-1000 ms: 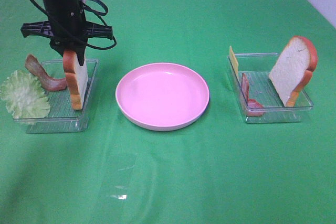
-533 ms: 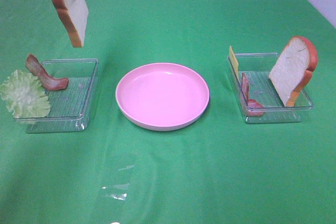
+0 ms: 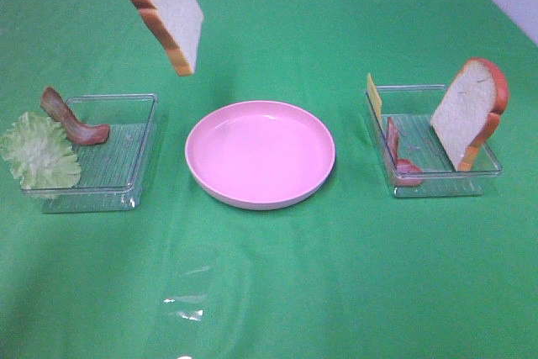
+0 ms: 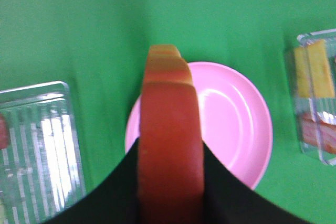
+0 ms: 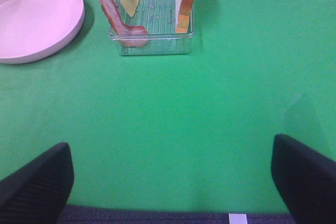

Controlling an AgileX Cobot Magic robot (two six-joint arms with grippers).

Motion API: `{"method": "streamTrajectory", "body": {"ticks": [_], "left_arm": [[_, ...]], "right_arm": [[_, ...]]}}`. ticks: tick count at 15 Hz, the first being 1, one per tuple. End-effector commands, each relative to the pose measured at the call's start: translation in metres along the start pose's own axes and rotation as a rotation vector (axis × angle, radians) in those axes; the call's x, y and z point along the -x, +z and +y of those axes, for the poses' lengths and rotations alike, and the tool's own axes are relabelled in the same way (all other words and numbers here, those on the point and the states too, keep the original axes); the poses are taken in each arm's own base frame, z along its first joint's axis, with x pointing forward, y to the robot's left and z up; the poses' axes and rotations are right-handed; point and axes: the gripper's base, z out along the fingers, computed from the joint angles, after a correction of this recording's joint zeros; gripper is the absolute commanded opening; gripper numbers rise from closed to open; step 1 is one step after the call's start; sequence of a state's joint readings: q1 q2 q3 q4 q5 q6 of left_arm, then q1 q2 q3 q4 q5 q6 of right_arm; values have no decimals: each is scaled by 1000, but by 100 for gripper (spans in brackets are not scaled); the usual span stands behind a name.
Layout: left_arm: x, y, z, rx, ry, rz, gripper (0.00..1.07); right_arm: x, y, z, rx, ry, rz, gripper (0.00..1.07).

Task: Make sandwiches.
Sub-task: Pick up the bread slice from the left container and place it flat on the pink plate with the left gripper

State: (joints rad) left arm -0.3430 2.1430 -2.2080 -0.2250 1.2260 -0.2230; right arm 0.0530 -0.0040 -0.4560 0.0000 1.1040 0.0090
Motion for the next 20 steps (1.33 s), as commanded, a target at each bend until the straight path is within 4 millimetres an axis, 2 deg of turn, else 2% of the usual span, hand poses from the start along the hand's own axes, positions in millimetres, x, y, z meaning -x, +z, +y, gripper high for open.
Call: {"method": "streamTrajectory", "body": {"ticks": [1, 4, 7, 10, 14, 20], "left_arm": [[-17, 34, -31, -163, 60, 133, 6], [-37, 78, -56, -252, 79, 244, 6], [-51, 118, -62, -264, 73, 314, 6], [-51, 137, -60, -287, 33, 292, 6], [-47, 141, -60, -287, 3, 248, 6], [-60, 171, -47, -244, -38, 338, 6]], "right_arm": [[-3, -3, 0, -4, -6, -34, 97], [-3, -3, 0, -4, -6, -34, 97], [-3, -3, 0, -4, -6, -34, 97], [-3, -3, 0, -4, -6, -34, 97], [-3, -3, 0, -4, -6, -34, 97], [-3, -3, 0, -4, -6, -34, 97]]}}
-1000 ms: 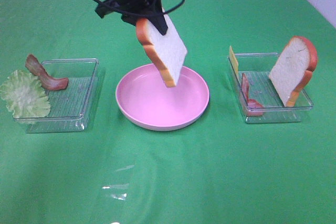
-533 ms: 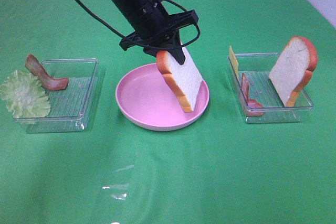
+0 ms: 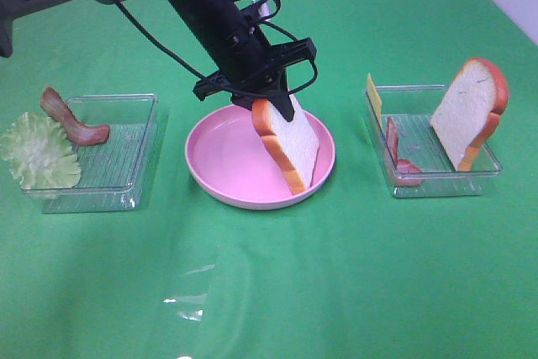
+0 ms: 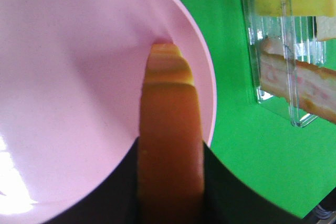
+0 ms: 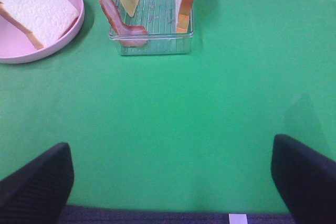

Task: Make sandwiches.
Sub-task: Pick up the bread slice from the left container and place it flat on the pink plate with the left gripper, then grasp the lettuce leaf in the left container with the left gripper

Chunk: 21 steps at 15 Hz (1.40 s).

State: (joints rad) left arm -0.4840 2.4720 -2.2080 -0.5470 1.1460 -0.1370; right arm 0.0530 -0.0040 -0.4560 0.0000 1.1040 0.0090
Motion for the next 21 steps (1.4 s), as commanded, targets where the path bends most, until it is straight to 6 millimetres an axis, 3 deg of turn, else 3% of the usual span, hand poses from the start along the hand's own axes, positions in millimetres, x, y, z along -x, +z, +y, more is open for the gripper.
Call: {"method": "streamTrajectory", "body": {"ticks": [1, 4, 5, 6, 7, 8, 9, 14, 18, 19, 21], "left_arm": [[0, 5, 2, -3, -14, 12, 6], [0, 6, 4, 5, -14, 13, 9], [-1, 6, 5, 17, -18, 20, 15], [-2, 5, 6, 40, -36, 31, 28], [-3, 4, 8, 66, -36, 38, 48], [-3, 1, 12, 116, -5, 39, 90], [-3, 1, 12, 126, -2, 40, 101], [3, -18, 0, 134, 34, 9, 101], [10, -59, -7, 295, 69, -94, 101], [10, -83, -14, 340, 100, -151, 101], [9, -100, -18, 365, 119, -190, 101]], "right_arm": [[-3, -3, 0, -4, -6, -34, 97], [-3, -3, 0, -4, -6, -34, 97], [-3, -3, 0, -4, -6, -34, 97], [-3, -3, 0, -4, -6, -34, 97], [-3, -3, 0, -4, -6, -34, 97], [-3, -3, 0, -4, -6, -34, 97], [-3, -3, 0, -4, -6, -34, 97], [-3, -3, 0, -4, -6, -34, 97], [-3, -3, 0, -4, -6, -34, 97], [-3, -3, 0, -4, -6, -34, 97], [-3, -3, 0, -4, -6, -34, 97]]}}
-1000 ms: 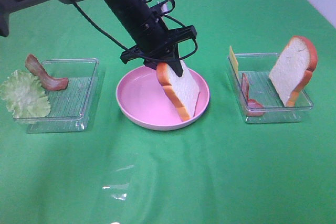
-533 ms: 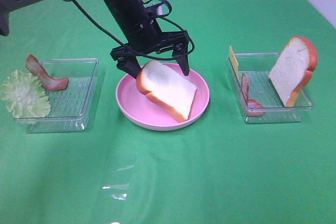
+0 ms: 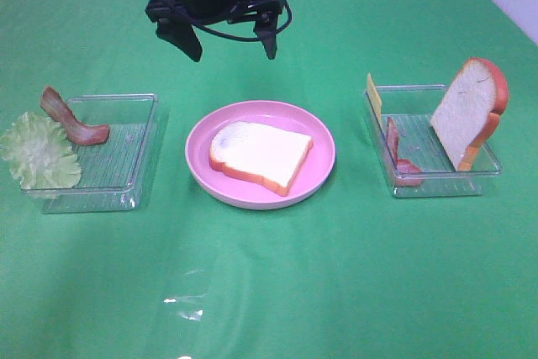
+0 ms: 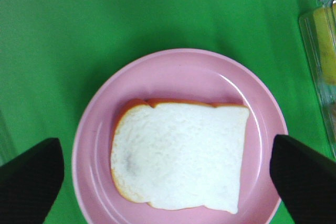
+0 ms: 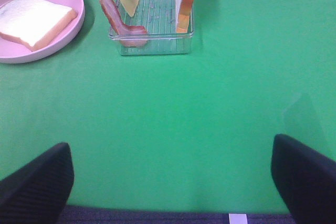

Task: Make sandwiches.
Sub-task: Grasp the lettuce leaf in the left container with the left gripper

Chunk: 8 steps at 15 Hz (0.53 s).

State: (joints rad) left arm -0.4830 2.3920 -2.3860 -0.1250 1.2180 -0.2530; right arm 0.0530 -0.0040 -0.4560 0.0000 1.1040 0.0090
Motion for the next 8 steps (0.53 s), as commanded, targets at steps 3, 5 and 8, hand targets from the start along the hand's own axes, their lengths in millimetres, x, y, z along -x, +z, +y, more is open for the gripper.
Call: {"method": "streamTrajectory", "body": {"ticks": [3, 5, 8], "left_arm": [[2, -62, 7, 76, 46, -37, 101], [5, -91, 18, 90, 31, -88, 101], [-13, -120, 62, 158, -34, -38, 101]], "right_arm": [[-3, -3, 0, -4, -6, -34, 97], [-3, -3, 0, -4, -6, -33, 97], [-3, -3, 0, -4, -6, -33, 97]]}}
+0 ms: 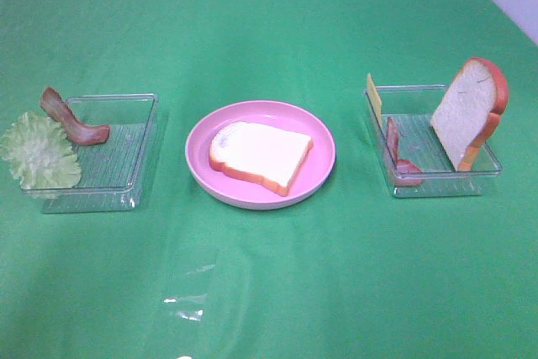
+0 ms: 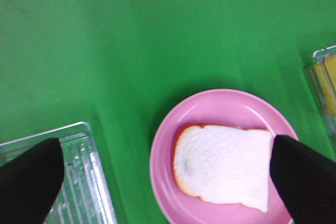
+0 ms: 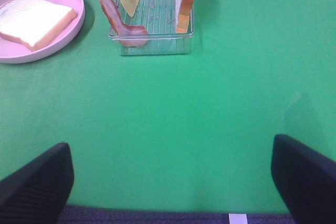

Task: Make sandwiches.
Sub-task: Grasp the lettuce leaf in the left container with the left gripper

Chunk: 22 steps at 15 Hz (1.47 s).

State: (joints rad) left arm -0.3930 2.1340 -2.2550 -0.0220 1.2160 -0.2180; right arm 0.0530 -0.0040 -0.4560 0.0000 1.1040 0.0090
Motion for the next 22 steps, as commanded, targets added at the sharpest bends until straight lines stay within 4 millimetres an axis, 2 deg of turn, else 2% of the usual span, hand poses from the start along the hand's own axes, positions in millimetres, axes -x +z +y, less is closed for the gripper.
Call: {"method": "streamTrajectory", "body": {"ticks": [1, 2, 3, 5, 6, 7, 8, 9, 10, 16, 17, 18, 19, 22], "left_arm": [[-21, -16, 33, 71, -37, 142, 101], [-33, -24, 54, 98, -79, 176, 101], [-58, -44, 91, 142, -159, 227, 101], [-88, -65, 115, 175, -205, 271, 101], [-95, -69, 121, 183, -215, 278, 101], [-107, -75, 135, 205, -235, 295, 100], [-113, -77, 142, 213, -249, 304, 100], [-128, -76, 166, 232, -314, 331, 100], [-133, -73, 174, 234, -331, 337, 100], [-125, -53, 171, 98, -268, 242, 100], [-125, -46, 172, 90, -250, 254, 100], [-127, -28, 177, 80, -227, 303, 100], [-128, -24, 178, 79, -227, 309, 100], [-128, 8, 184, 57, -247, 319, 99]], "right_arm": [[-3, -3, 0, -4, -6, -33, 97], [-3, -3, 0, -4, -6, -33, 97], [-3, -3, 0, -4, -6, -33, 97], [-3, -3, 0, -4, -6, -33, 97], [-3, -3, 0, -4, -6, -33, 97], [-3, -3, 0, -4, -6, -33, 97], [-3, -3, 0, -4, -6, -33, 97], [-3, -3, 0, -4, -6, -33, 97], [-3, -3, 0, -4, -6, -33, 97], [-3, -3, 0, -4, -6, -33, 97], [-3, -3, 0, -4, -6, -33, 97], [-3, -3, 0, -4, -6, -33, 97], [-3, -3, 0, -4, -6, -33, 97], [-3, -3, 0, -4, -6, -33, 97]]}}
